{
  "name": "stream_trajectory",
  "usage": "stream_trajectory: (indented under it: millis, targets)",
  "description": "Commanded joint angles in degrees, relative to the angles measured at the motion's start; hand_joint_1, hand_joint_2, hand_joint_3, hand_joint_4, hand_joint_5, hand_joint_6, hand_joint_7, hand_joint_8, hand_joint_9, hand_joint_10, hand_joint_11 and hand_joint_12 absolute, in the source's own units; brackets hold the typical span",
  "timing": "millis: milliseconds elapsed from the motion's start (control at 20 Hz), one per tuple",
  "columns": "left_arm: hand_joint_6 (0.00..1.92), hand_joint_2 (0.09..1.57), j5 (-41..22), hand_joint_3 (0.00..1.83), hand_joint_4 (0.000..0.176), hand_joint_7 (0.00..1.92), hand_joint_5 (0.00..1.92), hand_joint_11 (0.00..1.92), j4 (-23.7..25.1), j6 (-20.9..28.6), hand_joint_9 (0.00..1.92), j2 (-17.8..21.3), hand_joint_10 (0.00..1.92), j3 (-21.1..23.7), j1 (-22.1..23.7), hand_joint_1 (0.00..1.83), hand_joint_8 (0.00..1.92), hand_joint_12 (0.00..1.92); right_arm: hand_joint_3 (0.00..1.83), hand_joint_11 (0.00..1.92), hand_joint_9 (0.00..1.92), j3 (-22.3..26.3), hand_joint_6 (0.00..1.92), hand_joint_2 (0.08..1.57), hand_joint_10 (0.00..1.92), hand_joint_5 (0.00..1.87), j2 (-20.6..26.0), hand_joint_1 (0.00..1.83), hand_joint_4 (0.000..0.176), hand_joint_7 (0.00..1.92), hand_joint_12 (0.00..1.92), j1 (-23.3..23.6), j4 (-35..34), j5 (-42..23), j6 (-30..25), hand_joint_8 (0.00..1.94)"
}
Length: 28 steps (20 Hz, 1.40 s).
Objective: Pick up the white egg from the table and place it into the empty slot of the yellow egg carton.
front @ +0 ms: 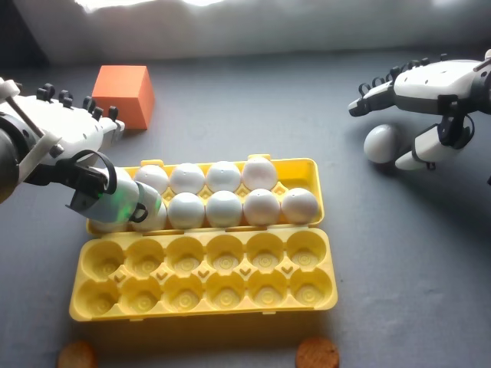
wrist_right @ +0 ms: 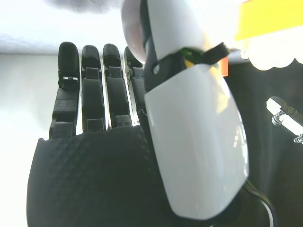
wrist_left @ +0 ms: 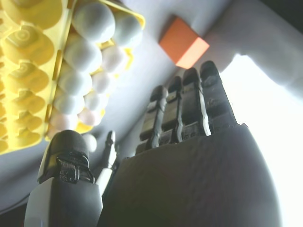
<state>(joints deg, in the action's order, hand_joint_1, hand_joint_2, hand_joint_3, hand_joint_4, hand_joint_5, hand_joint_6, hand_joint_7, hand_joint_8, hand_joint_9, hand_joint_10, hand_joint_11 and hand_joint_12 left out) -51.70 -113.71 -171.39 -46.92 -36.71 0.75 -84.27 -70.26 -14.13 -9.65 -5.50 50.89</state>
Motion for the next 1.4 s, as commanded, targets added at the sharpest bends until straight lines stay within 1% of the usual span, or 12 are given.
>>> stream_trajectory:
  millis: [0,350,450,500,550,600,750,850,1150,1200,1300,1350]
  targets:
    - [0.00,1.20,-0.4,0.00,0.000,0.02,0.01,0.00,3.7,-0.2,0.00,0.6,0.00,0.0,0.7,0.00,0.00,0.00,0.01,0.00,0.25,-0.2,0.01,1.09,0.03,0.31,0.8,1.24,0.000,0.29,0.99,0.1,-0.3,-5.8,-0.2,0.01]
    - [0.02,1.19,-0.3,0.00,0.000,0.07,0.06,0.01,3.7,-0.2,0.05,0.6,0.02,0.0,0.8,0.00,0.02,0.00,0.01,0.00,0.49,-0.2,0.07,1.15,0.14,0.54,0.5,1.18,0.000,0.55,1.37,-0.3,-0.3,-5.3,-0.5,0.07]
    - [0.00,1.19,-0.3,0.00,0.000,0.06,0.04,0.00,3.7,-0.2,0.03,0.6,0.00,0.0,0.8,0.00,0.01,0.00,0.00,0.00,0.39,-0.2,0.06,1.17,0.59,0.66,0.5,1.18,0.000,0.68,1.48,-0.3,-0.3,-5.2,-0.5,0.08]
    - [0.00,1.19,-0.3,0.00,0.000,0.06,0.04,0.00,3.7,-0.2,0.03,0.6,0.00,0.0,0.8,0.00,0.01,0.00,0.00,0.00,0.39,-0.2,0.06,1.17,0.59,0.66,0.5,1.18,0.000,0.68,1.48,-0.3,-0.3,-5.2,-0.5,0.08]
    - [0.02,1.19,-0.3,0.00,0.000,0.09,0.08,0.01,3.7,-0.2,0.06,0.6,0.01,0.0,0.8,0.00,0.01,0.00,0.00,0.06,0.38,-0.2,1.18,1.30,0.91,0.64,0.5,1.14,0.000,0.71,1.59,-0.3,-0.3,-5.2,-0.5,1.20]
    - [0.01,1.20,-0.3,0.00,0.000,0.08,0.07,0.00,3.7,-0.2,0.05,0.6,0.01,0.0,0.8,0.00,0.01,0.00,0.00,0.13,0.46,-0.2,1.37,1.29,1.03,0.65,0.5,1.13,0.002,0.71,1.61,-0.4,-0.3,-5.2,-0.5,1.43]
    - [0.01,1.20,-0.3,0.00,0.000,0.11,0.09,0.03,3.7,-0.2,0.07,0.6,0.01,0.0,0.9,0.00,0.02,0.01,0.00,0.36,0.68,-0.2,1.24,1.20,1.44,0.80,0.5,1.34,0.000,0.85,1.61,-0.5,-0.3,-5.3,-0.5,1.24]
    - [0.00,1.20,-0.3,0.00,0.000,0.07,0.06,0.00,3.6,-0.2,0.04,0.6,0.00,0.0,0.9,0.00,0.00,0.00,0.00,0.38,0.66,-0.2,1.22,1.20,1.22,0.82,0.5,1.21,0.000,0.83,1.59,-0.3,-0.3,-5.4,-0.5,1.28]
    - [0.00,1.20,-0.3,0.00,0.000,0.10,0.07,0.00,3.5,-0.2,0.06,0.6,0.01,0.1,1.0,0.00,0.01,0.00,0.00,0.43,0.72,-0.1,1.17,1.19,1.12,0.81,0.8,1.19,0.000,0.88,1.57,2.2,-0.3,-5.4,-0.5,1.26]
    - [0.02,1.21,-0.3,0.01,0.000,0.13,0.11,0.02,3.6,-0.2,0.09,0.6,0.02,0.1,1.0,0.00,0.02,0.01,0.00,0.42,0.71,0.0,1.19,1.19,1.41,0.80,0.9,1.34,0.000,0.90,1.59,2.7,-0.3,-5.4,-0.5,1.23]
    - [0.01,1.21,-0.3,0.01,0.000,0.11,0.10,0.01,3.6,-0.2,0.08,0.6,0.01,0.1,1.0,0.00,0.01,0.01,0.00,0.42,0.72,0.4,1.10,1.17,1.23,0.86,1.0,1.23,0.000,0.92,1.58,3.5,-0.3,-5.4,-0.5,1.22]
    - [0.00,1.21,-0.3,0.00,0.000,0.10,0.08,0.00,3.6,-0.2,0.06,0.6,0.00,0.1,1.0,0.00,0.00,0.00,0.00,0.42,0.74,0.9,1.10,1.17,1.39,0.83,1.0,1.33,0.000,0.89,1.61,3.9,-0.3,-5.4,-0.5,1.23]
